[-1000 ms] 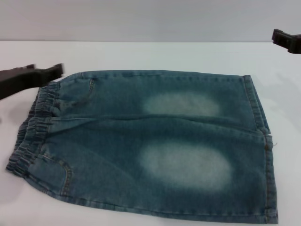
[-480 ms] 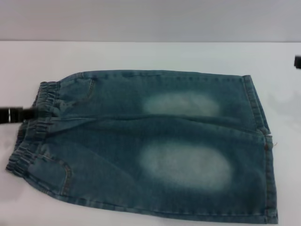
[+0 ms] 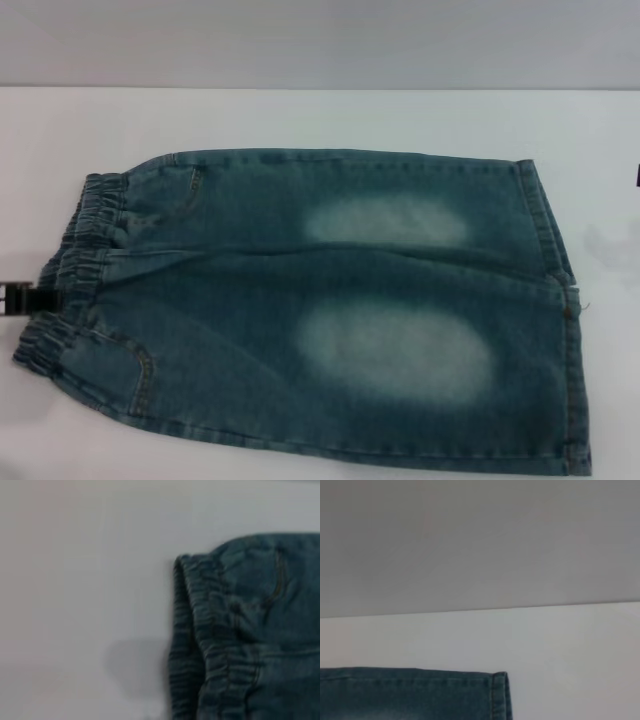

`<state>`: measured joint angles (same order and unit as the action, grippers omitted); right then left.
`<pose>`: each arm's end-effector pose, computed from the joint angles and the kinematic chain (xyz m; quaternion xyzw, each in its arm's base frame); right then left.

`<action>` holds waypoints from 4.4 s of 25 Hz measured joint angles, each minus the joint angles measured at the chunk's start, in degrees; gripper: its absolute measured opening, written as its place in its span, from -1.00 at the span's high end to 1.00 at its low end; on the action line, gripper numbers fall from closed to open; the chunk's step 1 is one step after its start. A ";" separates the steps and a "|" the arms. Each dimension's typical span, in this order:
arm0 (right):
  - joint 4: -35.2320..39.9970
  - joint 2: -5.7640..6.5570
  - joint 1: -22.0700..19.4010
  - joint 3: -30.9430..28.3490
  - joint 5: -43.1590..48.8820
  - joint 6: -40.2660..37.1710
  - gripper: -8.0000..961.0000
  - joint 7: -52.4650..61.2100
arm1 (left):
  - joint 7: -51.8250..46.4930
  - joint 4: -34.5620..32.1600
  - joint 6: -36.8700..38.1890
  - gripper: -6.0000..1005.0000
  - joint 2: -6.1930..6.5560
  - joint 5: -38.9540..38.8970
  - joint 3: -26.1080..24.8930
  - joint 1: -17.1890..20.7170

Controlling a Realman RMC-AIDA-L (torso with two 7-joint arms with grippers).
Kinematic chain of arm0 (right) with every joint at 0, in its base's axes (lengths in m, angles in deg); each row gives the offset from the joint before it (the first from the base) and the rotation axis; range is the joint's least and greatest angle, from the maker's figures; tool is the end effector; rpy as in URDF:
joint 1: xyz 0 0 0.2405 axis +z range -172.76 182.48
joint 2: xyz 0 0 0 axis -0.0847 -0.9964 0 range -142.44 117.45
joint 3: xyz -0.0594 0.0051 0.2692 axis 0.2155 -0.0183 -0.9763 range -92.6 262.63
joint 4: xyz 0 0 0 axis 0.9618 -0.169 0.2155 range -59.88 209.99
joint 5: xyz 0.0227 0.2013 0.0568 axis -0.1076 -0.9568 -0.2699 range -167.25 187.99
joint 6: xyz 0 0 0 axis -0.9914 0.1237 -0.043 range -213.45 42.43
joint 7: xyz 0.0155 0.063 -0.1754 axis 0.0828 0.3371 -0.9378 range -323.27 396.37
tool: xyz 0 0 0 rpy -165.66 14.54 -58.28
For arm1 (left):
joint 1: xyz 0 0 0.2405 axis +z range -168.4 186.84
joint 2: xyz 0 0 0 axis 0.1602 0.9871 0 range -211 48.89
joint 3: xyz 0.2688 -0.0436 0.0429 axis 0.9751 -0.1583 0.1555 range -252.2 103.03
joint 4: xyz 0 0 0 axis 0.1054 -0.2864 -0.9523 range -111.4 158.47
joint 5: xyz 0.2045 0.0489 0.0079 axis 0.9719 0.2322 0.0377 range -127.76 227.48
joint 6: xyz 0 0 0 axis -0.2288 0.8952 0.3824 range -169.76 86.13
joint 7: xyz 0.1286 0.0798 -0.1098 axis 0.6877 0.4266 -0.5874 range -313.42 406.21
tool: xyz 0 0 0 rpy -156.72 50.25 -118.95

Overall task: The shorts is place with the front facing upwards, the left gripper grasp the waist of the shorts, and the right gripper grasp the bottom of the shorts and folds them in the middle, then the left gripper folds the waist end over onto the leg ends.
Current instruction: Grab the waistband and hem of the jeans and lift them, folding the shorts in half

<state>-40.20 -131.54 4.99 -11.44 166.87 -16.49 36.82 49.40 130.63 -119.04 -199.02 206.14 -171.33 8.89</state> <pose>0.2473 0.3256 0.0646 -0.7281 0.4986 0.0461 0.4681 -0.2992 0.2980 0.0367 -0.7252 -0.5536 0.0611 0.4049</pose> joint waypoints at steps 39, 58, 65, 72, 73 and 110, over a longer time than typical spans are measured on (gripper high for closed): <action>0.92 0.19 0.29 0.48 -0.15 -1.53 -0.48 -1.71 | -3.63 -5.40 -2.14 -0.19 -0.07 3.25 3.60 -2.59; 0.06 0.31 0.29 -0.05 0.27 -0.98 -0.48 -2.26 | -3.91 -9.08 -2.14 0.45 0.08 3.67 4.35 -5.09; -0.05 0.26 0.02 -0.05 0.07 -0.56 -0.48 -2.65 | -4.24 -7.53 -2.47 0.83 0.01 4.94 4.58 -5.09; -0.62 0.22 -0.06 -0.05 0.21 0.84 -0.48 -2.65 | -4.26 -7.72 -2.62 0.99 0.02 5.05 4.70 -5.07; -0.64 0.22 -0.08 -0.05 0.21 0.85 -0.48 -2.65 | -4.26 -7.58 -2.62 0.98 0.02 5.05 4.71 -4.95; -0.18 0.19 -0.24 0.40 0.27 0.50 -0.48 -3.30 | -4.13 -9.61 -4.63 -0.32 0.11 5.77 3.42 -6.21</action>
<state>-40.38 -131.35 4.75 -11.05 167.14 -15.99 33.51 45.27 121.01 -123.67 -198.91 211.90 -167.91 2.68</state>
